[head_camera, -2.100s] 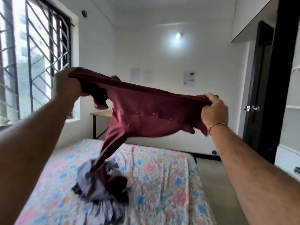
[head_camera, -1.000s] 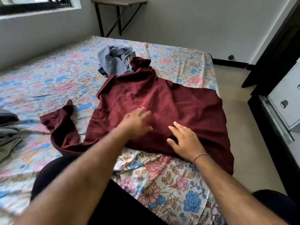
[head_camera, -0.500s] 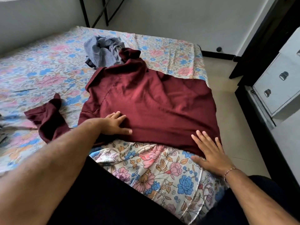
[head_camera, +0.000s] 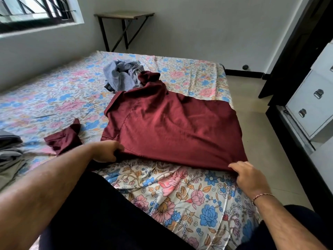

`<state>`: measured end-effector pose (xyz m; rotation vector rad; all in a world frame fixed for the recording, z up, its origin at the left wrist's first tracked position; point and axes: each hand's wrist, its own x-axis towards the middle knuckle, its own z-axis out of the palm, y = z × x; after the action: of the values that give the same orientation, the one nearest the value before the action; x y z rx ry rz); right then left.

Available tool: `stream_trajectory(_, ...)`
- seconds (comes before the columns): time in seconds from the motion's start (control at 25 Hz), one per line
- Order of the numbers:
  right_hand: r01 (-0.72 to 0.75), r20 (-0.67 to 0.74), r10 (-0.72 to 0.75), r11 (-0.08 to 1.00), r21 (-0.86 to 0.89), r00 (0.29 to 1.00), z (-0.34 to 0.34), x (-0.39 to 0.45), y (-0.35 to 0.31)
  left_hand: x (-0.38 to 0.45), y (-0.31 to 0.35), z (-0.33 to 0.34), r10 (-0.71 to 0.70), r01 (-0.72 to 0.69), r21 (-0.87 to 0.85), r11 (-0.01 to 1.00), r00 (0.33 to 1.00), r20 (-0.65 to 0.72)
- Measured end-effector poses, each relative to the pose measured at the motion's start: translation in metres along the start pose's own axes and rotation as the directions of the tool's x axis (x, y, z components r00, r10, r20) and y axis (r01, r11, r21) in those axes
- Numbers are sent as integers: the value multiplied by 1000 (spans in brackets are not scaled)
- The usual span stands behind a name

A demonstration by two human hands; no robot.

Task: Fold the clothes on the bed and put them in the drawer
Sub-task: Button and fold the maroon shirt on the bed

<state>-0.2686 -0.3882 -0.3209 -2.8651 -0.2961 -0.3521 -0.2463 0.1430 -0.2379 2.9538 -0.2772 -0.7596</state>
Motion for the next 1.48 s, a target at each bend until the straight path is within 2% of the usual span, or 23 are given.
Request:
stream_trajectory(0.12, 32, 116, -42, 996, 88, 992, 3, 5, -3, -17, -25, 5, -12, -20, -216, 976, 989, -144)
stream_trajectory(0.2, 24, 193, -47, 992, 121, 980, -1, 6, -10, -28, -36, 22, 13, -48, -212, 976, 986, -165)
stream_trajectory(0.28, 0, 271, -26, 995, 98, 962, -8, 6, -14, -28, -48, 32, 86, -92, -53, 994, 991, -99)
stream_trajectory(0.36, -38, 328, 10, 996, 79, 945, -14, 7, -16, -24, -58, 32, 85, -77, 142, 987, 995, -50)
stream_trajectory(0.48, -36, 311, 14, 997, 65, 950, -21, 6, -9, -24, -67, 32, 147, -72, 336, 939, 968, -204)
stream_trajectory(0.52, -40, 299, 16, 996, 76, 954, -24, 7, -6, -25, -68, 35, 166, -85, 307, 948, 955, -246)
stream_trajectory(0.56, -56, 305, 25, 994, 93, 952, -28, 10, 0, -29, -67, 36, 159, -107, 200, 974, 951, -266)
stream_trajectory(0.64, -88, 332, 35, 986, 145, 943, -34, 20, 15, -35, -67, 24, 65, -89, -74, 993, 959, -276)
stream_trajectory(0.68, -108, 340, 44, 979, 171, 939, -38, 25, 24, -33, -70, 13, 32, -77, -150, 986, 959, -282)
stream_trajectory(0.76, -160, 330, 80, 962, 222, 941, -43, 40, 36, -22, -80, -15, -4, -55, -182, 982, 951, -309)
stream_trajectory(0.8, -215, 304, 127, 937, 276, 944, -46, 49, 39, -12, -82, -33, -9, -50, -171, 984, 944, -329)
stream_trajectory(0.96, -400, 182, 364, 724, 562, 913, -56, 108, 41, 54, -79, -109, -17, -25, -109, 994, 928, -372)
stream_trajectory(1.08, -542, 177, 594, 521, 659, 785, -40, 149, 51, 120, -65, -145, -101, 72, -82, 994, 893, -439)
stream_trajectory(1.12, -582, 190, 638, 487, 651, 746, -30, 157, 57, 141, -59, -148, -175, 165, -61, 984, 881, -440)
stream_trajectory(1.16, -621, 200, 651, 517, 589, 732, -17, 159, 65, 159, -52, -145, -264, 278, -27, 960, 872, -411)
stream_trajectory(1.2, -625, 174, 635, 604, 495, 752, -6, 159, 71, 173, -40, -134, -319, 353, 11, 935, 856, -407)
stream_trajectory(1.24, -568, 95, 583, 722, 395, 807, -1, 157, 70, 181, -27, -120, -303, 356, 37, 934, 841, -448)
stream_trajectory(1.28, -465, 27, 484, 824, 324, 875, -4, 153, 61, 181, -12, -102, -196, 269, 72, 960, 837, -511)
stream_trajectory(1.32, -333, -48, 361, 898, 289, 931, -11, 150, 48, 174, 2, -81, -19, 117, 148, 982, 842, -539)
stream_trajectory(1.36, -164, -96, 195, 950, 266, 976, -17, 145, 34, 164, 12, -57, 172, -43, 255, 966, 843, -509)
stream_trajectory(1.4, -10, -51, 23, 972, 236, 998, -21, 140, 18, 156, 15, -32, 321, -172, 351, 920, 844, -430)
stream_trajectory(1.44, 97, 93, -119, 973, 210, 989, -24, 136, 2, 148, 16, -15, 392, -246, 389, 888, 847, -359)
stream_trajectory(1.48, 158, 278, -204, 971, 180, 939, -19, 131, -11, 147, 11, -5, 410, -282, 371, 885, 848, -334)
